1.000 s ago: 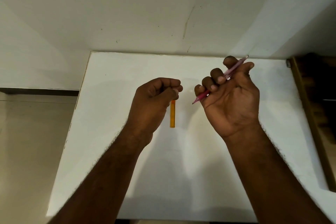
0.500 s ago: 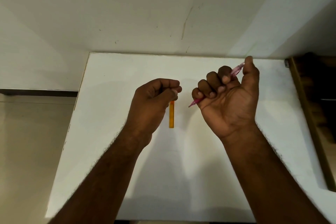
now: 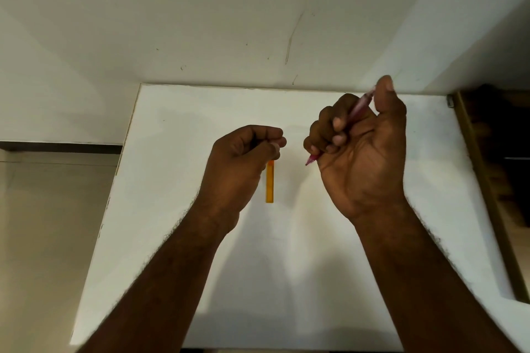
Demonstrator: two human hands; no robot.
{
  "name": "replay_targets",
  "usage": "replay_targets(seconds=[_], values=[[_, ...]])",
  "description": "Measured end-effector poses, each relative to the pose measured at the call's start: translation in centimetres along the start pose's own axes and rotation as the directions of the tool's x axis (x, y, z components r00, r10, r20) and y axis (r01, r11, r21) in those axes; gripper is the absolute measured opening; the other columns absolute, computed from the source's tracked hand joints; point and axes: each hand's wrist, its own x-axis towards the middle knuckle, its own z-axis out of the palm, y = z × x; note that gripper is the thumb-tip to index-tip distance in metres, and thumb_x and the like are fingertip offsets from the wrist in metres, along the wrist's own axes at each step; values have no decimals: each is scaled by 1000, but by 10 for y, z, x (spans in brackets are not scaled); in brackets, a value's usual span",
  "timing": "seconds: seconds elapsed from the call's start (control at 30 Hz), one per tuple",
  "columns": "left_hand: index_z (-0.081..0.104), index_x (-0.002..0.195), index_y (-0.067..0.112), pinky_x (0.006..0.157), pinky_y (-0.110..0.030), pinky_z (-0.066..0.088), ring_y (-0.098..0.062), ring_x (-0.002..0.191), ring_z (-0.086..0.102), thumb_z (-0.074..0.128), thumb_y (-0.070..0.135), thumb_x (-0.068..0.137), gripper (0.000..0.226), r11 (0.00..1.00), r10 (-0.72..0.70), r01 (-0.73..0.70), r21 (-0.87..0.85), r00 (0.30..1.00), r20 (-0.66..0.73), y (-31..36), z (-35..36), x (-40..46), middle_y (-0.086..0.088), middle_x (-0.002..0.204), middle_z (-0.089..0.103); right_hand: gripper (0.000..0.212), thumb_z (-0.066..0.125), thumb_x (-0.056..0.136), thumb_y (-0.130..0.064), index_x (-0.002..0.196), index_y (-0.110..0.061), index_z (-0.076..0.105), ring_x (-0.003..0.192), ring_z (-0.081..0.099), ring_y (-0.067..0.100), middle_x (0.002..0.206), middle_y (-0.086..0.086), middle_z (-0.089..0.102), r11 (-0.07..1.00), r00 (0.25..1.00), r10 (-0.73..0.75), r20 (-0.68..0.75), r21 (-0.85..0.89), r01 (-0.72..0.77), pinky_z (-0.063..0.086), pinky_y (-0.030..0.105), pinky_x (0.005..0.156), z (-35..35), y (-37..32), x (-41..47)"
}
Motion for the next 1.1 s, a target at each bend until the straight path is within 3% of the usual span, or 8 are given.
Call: replay_targets(seconds=[0.1,0.2,0.3,0.6,0.9,1.1], values=[[76,106,18,78,-17,56,-12,93,74,61,6,93,24,1000,7,-7,16,1000,-5,0,0,0,4,102,80,51,42,93,-48,54,-17,55,49,29,17,47,-1,35,983,999,-30,44,-180,38,25,35,54,3,2,0],[76,108,17,80,-19,56,-13,94,74,60,6,94,24,999,11,-11,37,1000,-7,0,0,1,4,102,80,52,45,87,-60,54,-23,60,53,31,19,50,1,37,921,998,-37,58,-385,57,28,36,57,5,5,-2],[75,111,15,77,-14,54,-13,95,74,60,7,94,24,999,15,-14,44,1000,-3,-1,0,1,2,104,79,48,45,85,-59,53,-26,59,56,34,18,51,-4,43,883,997,-40,64,-465,65,32,33,59,6,9,-5],[75,109,17,80,-19,54,-13,95,74,60,6,94,24,999,13,-13,35,1000,-5,-2,0,1,3,103,79,42,46,81,-52,49,-29,60,55,31,20,49,-8,47,941,994,-39,104,-331,71,33,32,58,7,8,-5],[75,110,15,73,-12,54,-13,94,74,60,5,93,25,1000,13,-13,23,1000,-2,-2,-1,1,2,102,80,39,47,80,-50,51,-28,60,58,28,22,51,-8,50,945,993,-26,111,-322,60,31,33,58,6,11,-3],[75,111,15,81,-18,56,-13,96,74,60,6,94,25,999,18,-18,36,1000,-4,-2,0,1,3,104,79,41,46,82,-51,50,-29,60,56,32,19,51,-8,49,952,994,-44,99,-296,72,30,34,58,3,11,-2]])
